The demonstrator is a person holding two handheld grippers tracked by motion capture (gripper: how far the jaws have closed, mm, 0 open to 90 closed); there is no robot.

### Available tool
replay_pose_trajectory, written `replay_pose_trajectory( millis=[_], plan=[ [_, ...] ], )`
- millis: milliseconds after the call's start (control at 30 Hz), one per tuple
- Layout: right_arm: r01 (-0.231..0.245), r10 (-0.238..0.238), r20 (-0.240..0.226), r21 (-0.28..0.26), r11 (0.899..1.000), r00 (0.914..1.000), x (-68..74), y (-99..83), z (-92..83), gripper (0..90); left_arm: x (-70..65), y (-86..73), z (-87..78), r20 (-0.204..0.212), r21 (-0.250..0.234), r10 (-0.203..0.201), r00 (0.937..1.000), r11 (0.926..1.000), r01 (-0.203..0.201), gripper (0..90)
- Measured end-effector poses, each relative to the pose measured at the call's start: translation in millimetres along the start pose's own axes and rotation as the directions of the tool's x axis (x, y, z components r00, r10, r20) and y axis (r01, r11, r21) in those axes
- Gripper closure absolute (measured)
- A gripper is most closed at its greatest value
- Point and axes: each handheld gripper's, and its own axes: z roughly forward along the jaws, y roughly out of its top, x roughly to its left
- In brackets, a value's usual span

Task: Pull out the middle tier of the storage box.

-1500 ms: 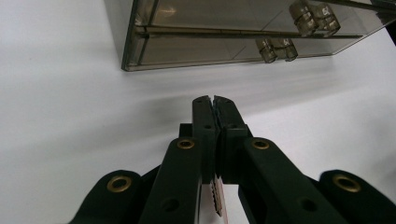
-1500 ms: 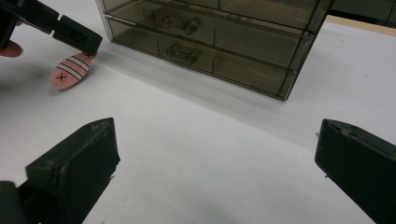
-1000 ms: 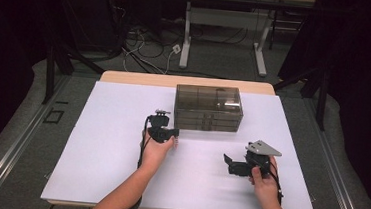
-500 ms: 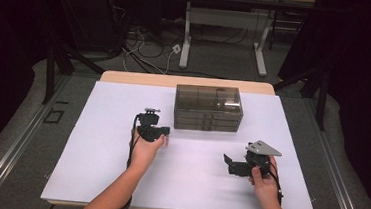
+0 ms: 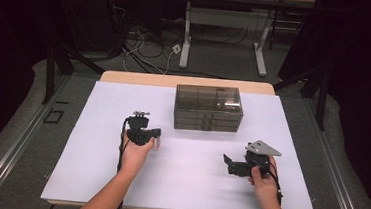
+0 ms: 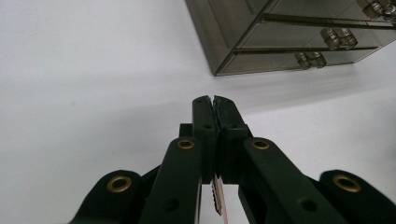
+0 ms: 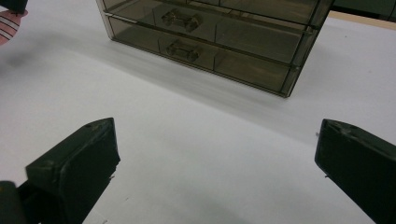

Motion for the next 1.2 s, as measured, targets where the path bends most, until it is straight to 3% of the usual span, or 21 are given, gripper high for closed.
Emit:
replay_pose_trajectory(
  millis=[300, 667, 900, 1200],
  plan=[
    [-0.004, 0.004, 0.002, 0.006, 1.000, 1.0000, 1.1, -0.7, 0.7, 0.0, 11.9, -11.2, -0.2, -0.002, -0.011, -0.019, 0.9998, 0.9998, 0.019, 88.3],
    [0.002, -0.002, 0.001, 0.005, 1.000, 1.0000, 0.5, -0.9, 1.0, 0.0, 18.3, -20.0, 1.7, -0.008, -0.014, -0.010, 0.9999, 0.9999, 0.010, 88.3],
    [0.009, -0.009, 0.001, 0.013, 1.000, 1.0000, 1.5, -1.6, 2.6, 0.0, 32.0, -28.1, 6.0, 0.018, -0.008, -0.043, 0.9989, 0.9990, 0.043, 87.9],
    [0.001, -0.001, 0.004, 0.008, 1.000, 1.0000, 0.8, -1.5, 1.3, 0.0, 33.7, -31.8, 10.4, 0.013, 0.006, -0.042, 0.9990, 0.9991, 0.042, 86.5]
  ],
)
